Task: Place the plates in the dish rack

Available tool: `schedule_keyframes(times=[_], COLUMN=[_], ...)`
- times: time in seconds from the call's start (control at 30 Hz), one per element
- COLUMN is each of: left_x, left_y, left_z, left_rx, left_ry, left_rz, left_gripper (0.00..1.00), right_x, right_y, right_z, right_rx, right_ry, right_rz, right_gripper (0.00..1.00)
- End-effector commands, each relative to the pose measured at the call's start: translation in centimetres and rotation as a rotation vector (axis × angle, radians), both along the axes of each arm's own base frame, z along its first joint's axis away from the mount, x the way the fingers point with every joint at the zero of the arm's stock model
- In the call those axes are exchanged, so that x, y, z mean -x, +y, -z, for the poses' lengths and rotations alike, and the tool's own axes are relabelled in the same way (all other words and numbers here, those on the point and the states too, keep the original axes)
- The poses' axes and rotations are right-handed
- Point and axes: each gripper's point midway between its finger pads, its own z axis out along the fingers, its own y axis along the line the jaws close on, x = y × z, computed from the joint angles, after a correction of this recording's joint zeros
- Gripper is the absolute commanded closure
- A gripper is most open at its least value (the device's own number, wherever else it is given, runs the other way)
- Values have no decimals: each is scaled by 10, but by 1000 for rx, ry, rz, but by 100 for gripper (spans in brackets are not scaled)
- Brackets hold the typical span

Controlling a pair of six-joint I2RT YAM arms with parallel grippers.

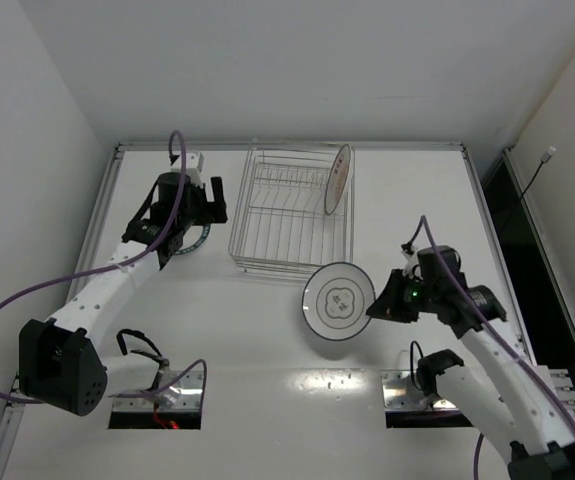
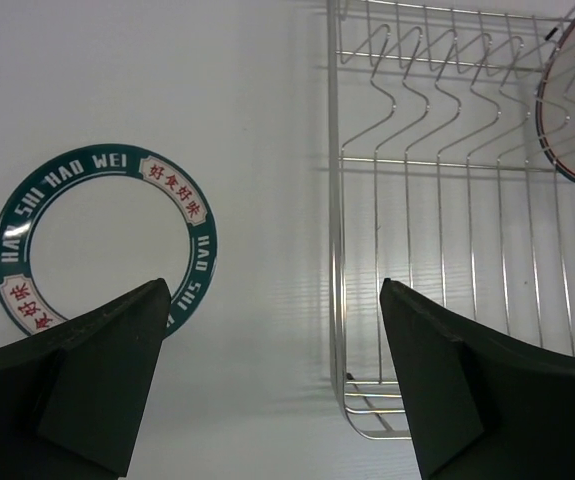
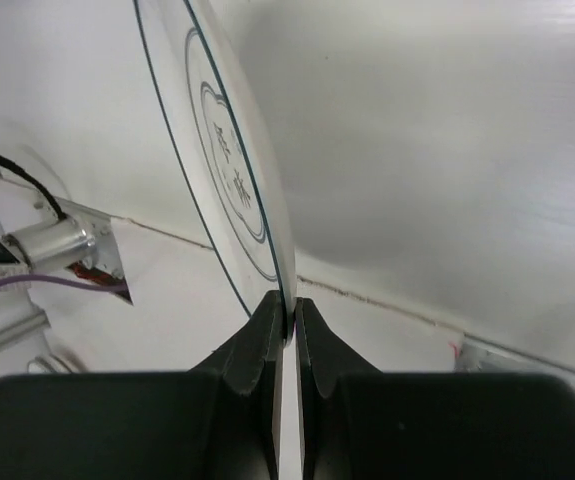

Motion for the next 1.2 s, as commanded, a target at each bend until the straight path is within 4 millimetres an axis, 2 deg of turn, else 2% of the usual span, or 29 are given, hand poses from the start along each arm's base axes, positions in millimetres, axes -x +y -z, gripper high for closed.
schedule_keyframes(times=[0.0,0.07,0.1,0.2,0.33,0.37,0.5,0.53,0.57,0.6,0.63,0.67,0.77,0.8,0.83,0.87,0.9,0.93,0.97,1.03,1.07,1.1,1.17], left_x=[-3,-2,-2,-1,0,0,-3,-1,-2,-2,-2,-2,-3,-3,-3,-3,-3,-2,-2,-2,-2,-2,-2], left_y=[14,19,21,23,25,26,27,27,27,29,29,28,28,28,28,28,28,28,28,28,28,28,28], left_z=[-8,-6,-7,-5,-3,-3,0,2,5,3,3,3,6,6,6,6,6,8,8,8,8,8,8], left_rx=[-22,-26,-22,-21,-28,-32,-33,-36,-32,-36,-36,-28,-32,-32,-32,-32,-23,-27,-27,-27,-27,-27,-27], left_ry=[-22,-15,-16,-8,-1,-3,12,21,30,28,28,28,37,37,37,37,37,45,46,46,46,46,46], left_rz=[-93,-122,-139,-152,-161,-169,-181,-181,-185,-195,-195,-199,-199,-199,-199,-199,-203,-203,-203,-203,-203,-203,-203], left_gripper=[16,15,15,15,15,15,15,15,15,15,15,15,15,15,15,15,15,15,15,15,15,15,15], right_x=[9,3,-2,-25,-71,-92,-137,-157,-165,-175,-186,-198,-218,-231,-238,-245,-249,-266,-271,-283,-293,-299,-305], right_y=[-27,-38,-41,-51,-62,-64,-64,-60,-53,-55,-50,-42,-26,-16,-10,-9,0,11,11,21,25,31,34], right_z=[-61,-87,-117,-159,-193,-197,-219,-224,-226,-227,-237,-229,-234,-218,-225,-223,-220,-214,-223,-215,-192,-205,-202], right_rx=[111,151,144,196,283,308,355,359,355,387,375,419,466,507,519,570,606,640,676,722,796,779,819], right_ry=[-136,-216,-293,-403,-512,-532,-603,-615,-625,-637,-667,-660,-681,-652,-660,-656,-653,-640,-648,-635,-590,-612,-606], right_rz=[29,70,94,143,222,257,336,358,369,401,429,435,488,486,491,511,504,511,536,530,503,530,561], right_gripper=[100,100,100,100,100,100,100,100,100,100,100,100,100,100,100,100,100,100,100,100,100,100,100])
